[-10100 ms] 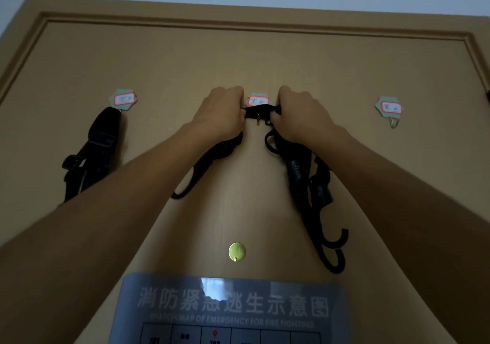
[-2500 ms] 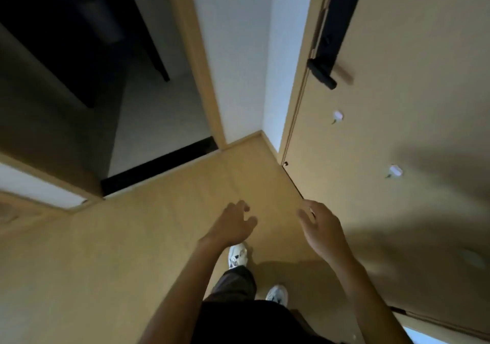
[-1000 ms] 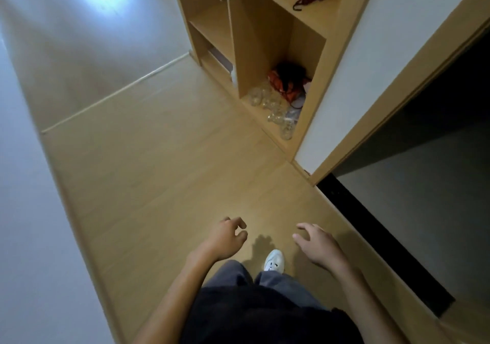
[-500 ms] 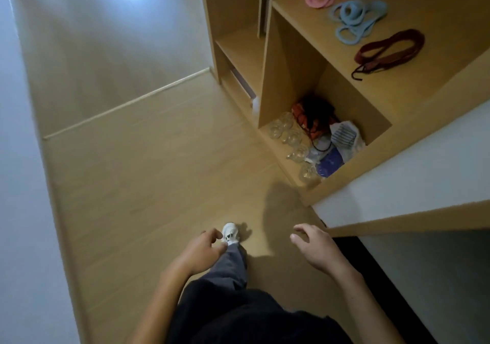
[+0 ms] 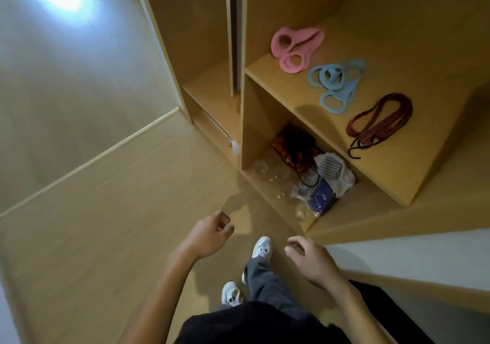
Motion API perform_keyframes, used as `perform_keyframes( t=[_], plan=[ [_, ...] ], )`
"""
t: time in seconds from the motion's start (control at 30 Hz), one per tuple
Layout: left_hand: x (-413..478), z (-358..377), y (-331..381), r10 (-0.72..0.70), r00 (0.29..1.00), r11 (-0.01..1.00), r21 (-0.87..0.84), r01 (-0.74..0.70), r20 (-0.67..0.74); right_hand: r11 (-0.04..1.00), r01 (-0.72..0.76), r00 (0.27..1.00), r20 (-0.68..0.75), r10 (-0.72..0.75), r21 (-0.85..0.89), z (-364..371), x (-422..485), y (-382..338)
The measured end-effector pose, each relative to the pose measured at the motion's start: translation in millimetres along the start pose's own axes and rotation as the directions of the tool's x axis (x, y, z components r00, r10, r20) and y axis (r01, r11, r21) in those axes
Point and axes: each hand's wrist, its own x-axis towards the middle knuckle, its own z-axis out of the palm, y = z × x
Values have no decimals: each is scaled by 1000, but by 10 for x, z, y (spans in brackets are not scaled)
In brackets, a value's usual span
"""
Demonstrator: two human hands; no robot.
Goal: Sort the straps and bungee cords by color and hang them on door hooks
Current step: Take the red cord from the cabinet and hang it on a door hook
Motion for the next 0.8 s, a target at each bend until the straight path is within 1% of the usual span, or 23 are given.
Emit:
perform_keyframes(
  t=[0.17,0.3,0.37,0.47,0.57,0.63,0.67,0.73,0.77,0.8],
  plan=[
    [541,-236,343,33,998,999,29,-35,56,994,103,992,-71,-100,39,-538,697,-456],
    [986,-587,739,92,993,993,63,-97,77,981,177,970,-182,-162,74,-1086,1058,-787],
    [1187,-772,964,137,988,985,92,-144,74,976,191,954,-254,-159,106,-1354,1179,-907],
    [1471,-1032,1302,249,966,957,134,-256,67,965,206,929,-342,-140,164,-1712,1312,-1028],
    [1780,-1249,1642,406,909,900,135,-415,93,965,155,893,-448,-46,211,-2016,1398,-1062],
    [2014,-1350,1896,484,864,855,136,-501,142,949,120,821,-567,71,292,-2186,1446,-1041],
    [2128,-1378,2024,506,843,835,139,-532,185,936,96,765,-627,148,338,-2267,1475,-1017],
    [2345,-1401,2281,524,810,812,132,-568,263,904,30,624,-714,316,427,-2395,1521,-937],
    [2448,-1399,2412,531,795,802,130,-583,293,888,-8,552,-739,387,460,-2458,1549,-885],
    [2556,-1382,2541,532,783,786,156,-598,322,870,-74,506,-734,453,487,-2522,1584,-830]
  ],
)
